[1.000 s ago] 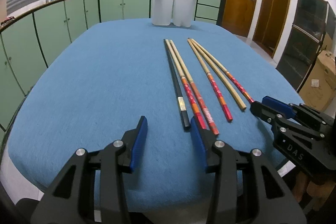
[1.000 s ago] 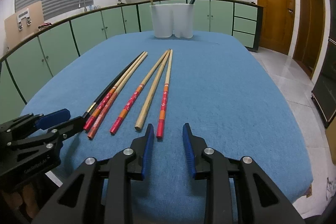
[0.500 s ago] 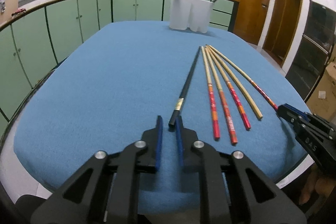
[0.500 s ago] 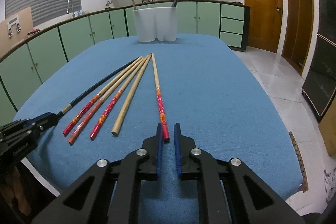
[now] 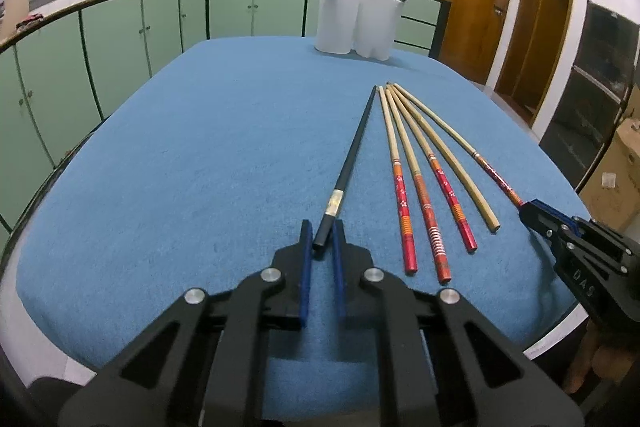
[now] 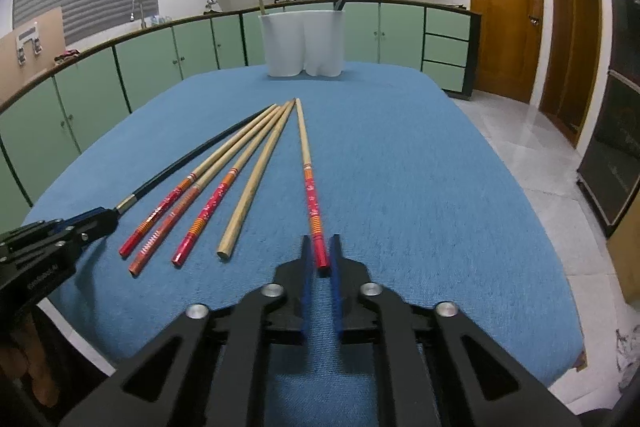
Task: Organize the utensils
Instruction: 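Grasp a black chopstick with the left gripper while the right gripper grasps a red-patterned chopstick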
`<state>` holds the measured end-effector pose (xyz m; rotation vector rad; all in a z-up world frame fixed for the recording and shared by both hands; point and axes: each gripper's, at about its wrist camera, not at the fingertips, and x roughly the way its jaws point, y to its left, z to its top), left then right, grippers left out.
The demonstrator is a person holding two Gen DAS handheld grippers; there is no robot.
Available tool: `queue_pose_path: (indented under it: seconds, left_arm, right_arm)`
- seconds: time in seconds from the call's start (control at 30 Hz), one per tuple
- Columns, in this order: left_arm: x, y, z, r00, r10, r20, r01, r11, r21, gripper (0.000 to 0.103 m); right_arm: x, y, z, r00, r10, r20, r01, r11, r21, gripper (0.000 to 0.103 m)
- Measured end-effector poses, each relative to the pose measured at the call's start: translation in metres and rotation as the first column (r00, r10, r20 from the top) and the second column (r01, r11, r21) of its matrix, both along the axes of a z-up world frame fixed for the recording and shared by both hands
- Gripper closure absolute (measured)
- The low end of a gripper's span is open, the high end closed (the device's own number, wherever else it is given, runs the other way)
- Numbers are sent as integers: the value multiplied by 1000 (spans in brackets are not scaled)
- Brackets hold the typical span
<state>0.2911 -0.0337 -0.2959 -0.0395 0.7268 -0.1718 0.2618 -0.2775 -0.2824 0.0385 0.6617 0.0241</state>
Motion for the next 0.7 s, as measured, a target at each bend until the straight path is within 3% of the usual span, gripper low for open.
queue_pose_path:
  seconds: [0.2, 0.47, 0.7]
  left_arm:
    - [-14, 2, 1, 996, 93, -17, -93, 995, -36, 95]
    - [-13, -4, 1, 998, 57, -7, -57, 998, 24, 91]
    - [-11, 0, 4, 1000, -1, -11, 1, 1000, -9, 97]
  right_arm:
    - [-11, 3, 0, 999, -48, -2, 48, 999, -2, 97]
    - [-18, 8, 0, 1000, 1, 4, -1, 1000, -8, 94]
    - [-17, 6, 5, 1000, 16, -2, -16, 1000, -3, 96]
